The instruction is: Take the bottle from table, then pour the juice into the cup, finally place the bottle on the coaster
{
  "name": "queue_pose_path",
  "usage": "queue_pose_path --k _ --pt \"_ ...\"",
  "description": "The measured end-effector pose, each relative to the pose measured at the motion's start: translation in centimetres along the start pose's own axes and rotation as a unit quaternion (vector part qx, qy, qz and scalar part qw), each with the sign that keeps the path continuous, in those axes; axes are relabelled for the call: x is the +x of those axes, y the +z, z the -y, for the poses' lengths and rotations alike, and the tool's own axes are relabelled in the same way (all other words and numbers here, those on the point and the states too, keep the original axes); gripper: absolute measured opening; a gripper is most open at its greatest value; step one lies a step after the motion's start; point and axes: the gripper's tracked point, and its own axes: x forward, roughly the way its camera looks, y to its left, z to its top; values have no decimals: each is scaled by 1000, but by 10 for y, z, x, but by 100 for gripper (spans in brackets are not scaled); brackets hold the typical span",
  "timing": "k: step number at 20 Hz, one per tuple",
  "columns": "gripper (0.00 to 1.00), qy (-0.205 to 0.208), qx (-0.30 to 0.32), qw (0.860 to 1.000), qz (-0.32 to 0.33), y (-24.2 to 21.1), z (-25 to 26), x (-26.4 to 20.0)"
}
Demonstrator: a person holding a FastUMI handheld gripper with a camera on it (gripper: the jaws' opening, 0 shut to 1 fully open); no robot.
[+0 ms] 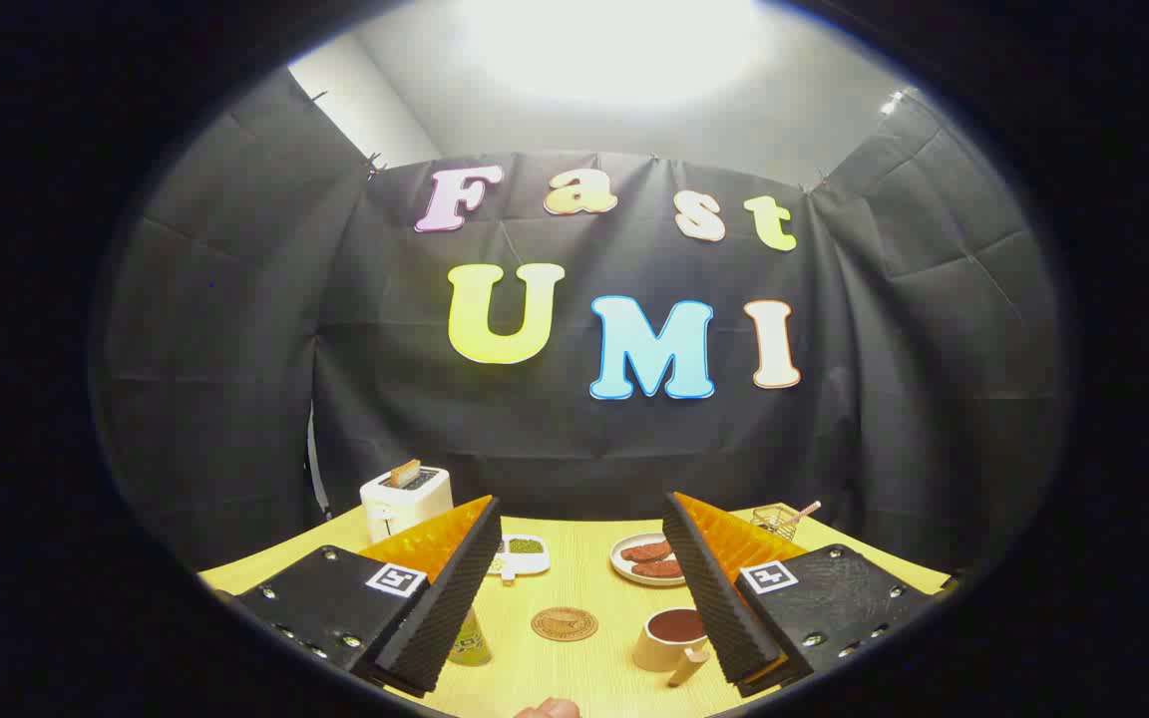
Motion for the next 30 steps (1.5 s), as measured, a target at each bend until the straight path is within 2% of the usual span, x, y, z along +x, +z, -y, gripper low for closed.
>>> queue_pose_path --k 3,9,21,24,30 --pt "99 0 -10 1000 0 0 0 0" --pt "99 29 -7 1000 6 -2 -17 1" --pt "99 20 3 1000 7 -5 -10 1" --pt "99 36 11 999 11 -6 -21 6" --pt "99 38 14 999 6 -19 -35 11"
